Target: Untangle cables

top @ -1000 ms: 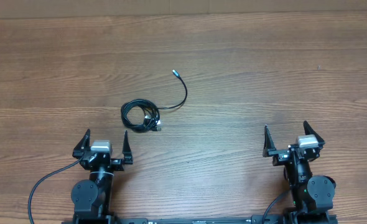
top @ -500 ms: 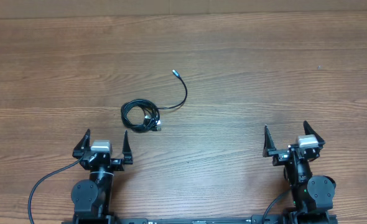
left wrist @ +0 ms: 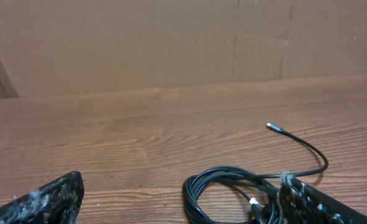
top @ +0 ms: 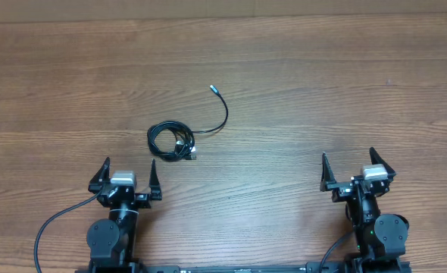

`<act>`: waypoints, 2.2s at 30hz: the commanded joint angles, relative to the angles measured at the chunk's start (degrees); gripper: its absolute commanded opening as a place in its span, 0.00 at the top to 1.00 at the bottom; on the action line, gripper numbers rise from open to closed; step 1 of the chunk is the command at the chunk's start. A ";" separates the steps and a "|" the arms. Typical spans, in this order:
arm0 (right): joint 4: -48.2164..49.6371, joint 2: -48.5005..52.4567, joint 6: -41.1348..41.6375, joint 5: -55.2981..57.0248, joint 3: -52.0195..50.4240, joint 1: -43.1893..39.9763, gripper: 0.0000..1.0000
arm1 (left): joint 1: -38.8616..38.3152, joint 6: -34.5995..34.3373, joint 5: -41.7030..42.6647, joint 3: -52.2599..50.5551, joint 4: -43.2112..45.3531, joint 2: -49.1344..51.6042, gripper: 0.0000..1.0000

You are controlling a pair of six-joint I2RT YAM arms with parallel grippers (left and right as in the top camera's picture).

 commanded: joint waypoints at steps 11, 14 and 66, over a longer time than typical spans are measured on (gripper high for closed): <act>0.31 0.09 -0.24 0.55 -0.57 0.26 0.00 | 0.20 0.50 0.83 -0.20 0.02 -0.55 0.01; 0.74 0.07 -0.24 0.48 -0.57 0.26 0.00 | 0.20 0.50 0.83 -0.20 0.02 -0.55 0.00; -10.62 20.09 26.01 -15.65 26.03 0.26 0.00 | 0.20 -3.54 19.71 37.94 -37.75 18.73 0.00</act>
